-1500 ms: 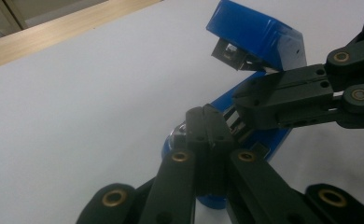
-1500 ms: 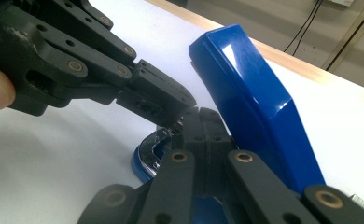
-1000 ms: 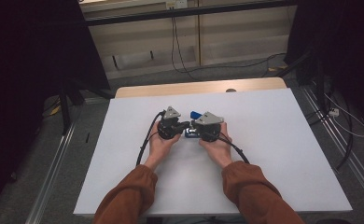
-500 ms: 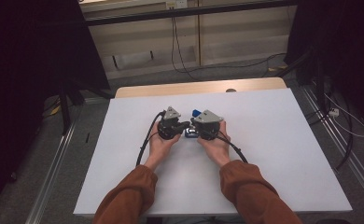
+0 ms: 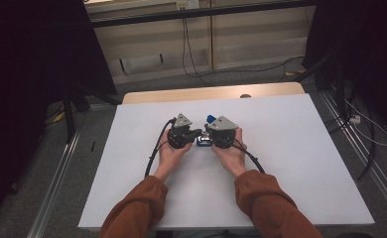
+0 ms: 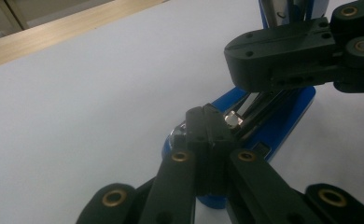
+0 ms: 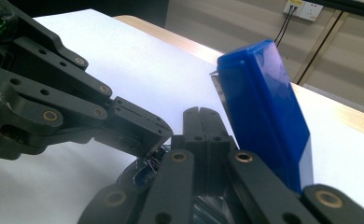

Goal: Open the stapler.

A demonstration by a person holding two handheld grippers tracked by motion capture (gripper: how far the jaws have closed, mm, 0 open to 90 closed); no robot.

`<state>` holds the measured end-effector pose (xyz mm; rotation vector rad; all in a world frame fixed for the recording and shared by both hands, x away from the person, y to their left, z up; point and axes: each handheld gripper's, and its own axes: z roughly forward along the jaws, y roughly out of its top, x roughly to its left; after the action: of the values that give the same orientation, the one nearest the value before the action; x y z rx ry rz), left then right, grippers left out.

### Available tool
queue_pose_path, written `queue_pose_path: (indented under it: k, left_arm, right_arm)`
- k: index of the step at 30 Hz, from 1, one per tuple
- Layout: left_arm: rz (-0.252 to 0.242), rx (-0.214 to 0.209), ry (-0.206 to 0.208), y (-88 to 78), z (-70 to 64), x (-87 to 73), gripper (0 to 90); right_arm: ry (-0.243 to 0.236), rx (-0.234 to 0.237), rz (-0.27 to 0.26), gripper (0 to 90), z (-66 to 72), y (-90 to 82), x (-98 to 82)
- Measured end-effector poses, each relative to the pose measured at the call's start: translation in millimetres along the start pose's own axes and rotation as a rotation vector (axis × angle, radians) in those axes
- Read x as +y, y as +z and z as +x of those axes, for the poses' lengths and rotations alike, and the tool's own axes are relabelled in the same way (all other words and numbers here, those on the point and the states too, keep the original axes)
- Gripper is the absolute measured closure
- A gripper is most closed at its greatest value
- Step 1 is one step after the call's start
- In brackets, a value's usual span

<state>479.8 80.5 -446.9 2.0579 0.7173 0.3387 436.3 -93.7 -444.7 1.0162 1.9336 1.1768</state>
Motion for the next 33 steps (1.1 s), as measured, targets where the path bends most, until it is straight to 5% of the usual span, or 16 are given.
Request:
queue_pose_path:
  k: [33]
  left_arm:
    - [-0.017, -0.005, -0.009, 0.1, 0.8, -2.1, 90.0]
  right_arm:
    - [0.015, -0.034, -0.035, 90.0, -10.3, -10.3, 4.2]
